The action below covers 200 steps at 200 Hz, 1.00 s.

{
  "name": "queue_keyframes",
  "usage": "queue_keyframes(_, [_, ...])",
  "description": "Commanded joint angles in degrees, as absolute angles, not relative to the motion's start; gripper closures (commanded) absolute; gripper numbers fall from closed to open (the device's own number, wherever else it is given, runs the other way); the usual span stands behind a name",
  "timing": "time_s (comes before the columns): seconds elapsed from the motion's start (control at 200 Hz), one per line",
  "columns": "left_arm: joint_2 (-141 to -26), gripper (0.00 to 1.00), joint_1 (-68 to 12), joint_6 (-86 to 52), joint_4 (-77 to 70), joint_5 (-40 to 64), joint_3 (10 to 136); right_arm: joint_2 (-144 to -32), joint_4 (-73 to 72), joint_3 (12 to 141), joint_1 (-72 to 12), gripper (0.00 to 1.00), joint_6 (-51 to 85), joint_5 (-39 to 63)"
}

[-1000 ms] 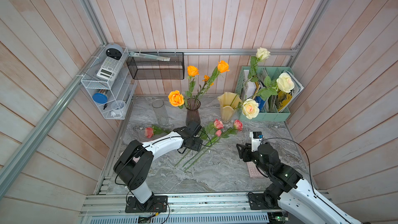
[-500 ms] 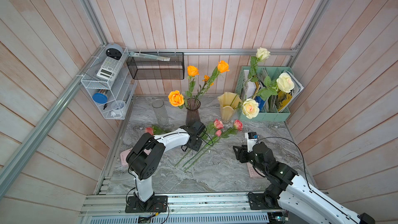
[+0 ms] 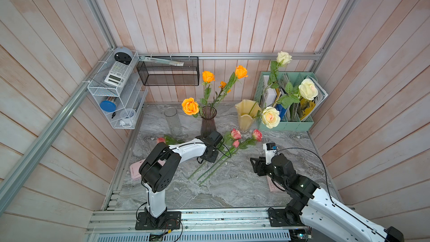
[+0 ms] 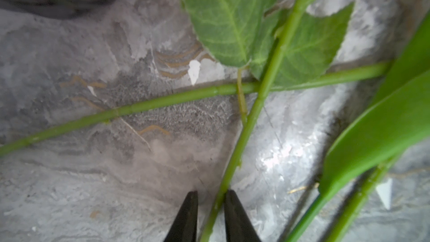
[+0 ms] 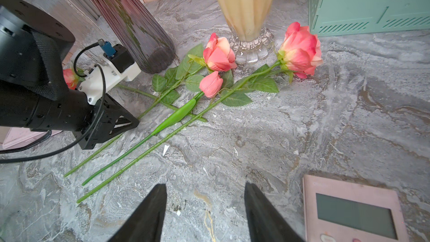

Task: Arrange the flowers in different vases according to their colors
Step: Pick up the flower at the center of the board.

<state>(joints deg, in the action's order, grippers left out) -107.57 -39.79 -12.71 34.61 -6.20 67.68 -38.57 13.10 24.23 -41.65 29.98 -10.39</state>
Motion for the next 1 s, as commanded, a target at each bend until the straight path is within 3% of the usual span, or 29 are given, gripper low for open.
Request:
queue_keyframes(0.0, [-107.29,0.8,-39.83,-14.03,33.41,-6.13,65.98,-38.32,12.26,23.99,-42.02,0.4,29.97,-10.54])
queue_keyframes(0.28, [-105.41,0.96,-40.97,-15.55,33.58,-5.23,65.5,-37.97,12.27,24.17,-42.04,0.4,29.71,-10.89])
queue_keyframes(0.655, [-95.26,1.0,-43.02,-18.34,34.63,-5.58,64.03,-38.58,11.49,23.57,-42.07,0.4,29.64,-11.51])
queue_keyframes(0.995, [-74.01,1.0,-48.14,-22.85,36.78,-3.34,57.45,-40.76,10.52,22.68,-42.02,0.4,29.03,-10.06])
